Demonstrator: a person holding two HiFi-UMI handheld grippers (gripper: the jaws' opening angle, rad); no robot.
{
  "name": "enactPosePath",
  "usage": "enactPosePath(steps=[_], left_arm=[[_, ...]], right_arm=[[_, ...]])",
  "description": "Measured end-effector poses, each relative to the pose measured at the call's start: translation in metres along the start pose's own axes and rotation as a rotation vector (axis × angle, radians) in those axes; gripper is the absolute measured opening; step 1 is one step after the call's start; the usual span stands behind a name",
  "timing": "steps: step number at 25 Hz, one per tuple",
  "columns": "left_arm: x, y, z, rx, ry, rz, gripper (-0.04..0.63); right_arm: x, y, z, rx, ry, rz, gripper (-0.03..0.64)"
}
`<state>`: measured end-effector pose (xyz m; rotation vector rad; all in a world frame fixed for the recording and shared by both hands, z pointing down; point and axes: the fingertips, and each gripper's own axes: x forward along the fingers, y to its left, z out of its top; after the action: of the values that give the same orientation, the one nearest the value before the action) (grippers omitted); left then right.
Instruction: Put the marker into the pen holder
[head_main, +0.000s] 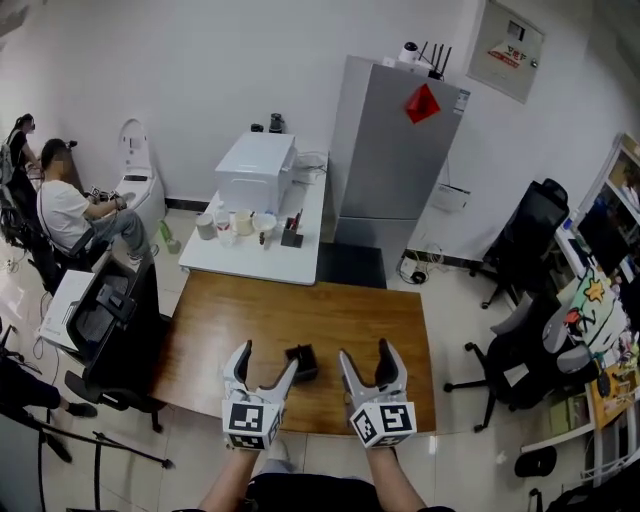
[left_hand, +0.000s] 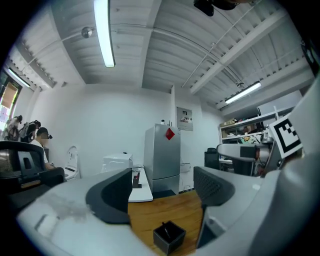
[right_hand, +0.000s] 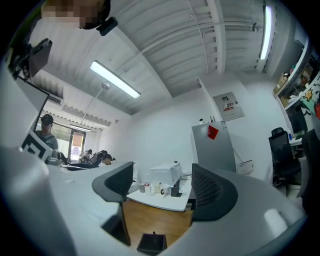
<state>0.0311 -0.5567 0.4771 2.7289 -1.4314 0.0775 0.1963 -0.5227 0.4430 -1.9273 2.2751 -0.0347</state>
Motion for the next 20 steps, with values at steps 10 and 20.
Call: enactPosePath(steps=[10, 20], left_arm=[[-0.098, -0.142, -0.040, -0.019, 0.061, 0.100, 0.380], [-0.158, -0.176, -0.010, -0.010, 0.024, 0.173, 0.379]], right_arm=[[-0.173, -0.051, -0.038, 0.076, 0.105, 0.040, 0.360], [-0.211, -0.020, -0.005, 0.015, 0.107, 0.143, 0.360]])
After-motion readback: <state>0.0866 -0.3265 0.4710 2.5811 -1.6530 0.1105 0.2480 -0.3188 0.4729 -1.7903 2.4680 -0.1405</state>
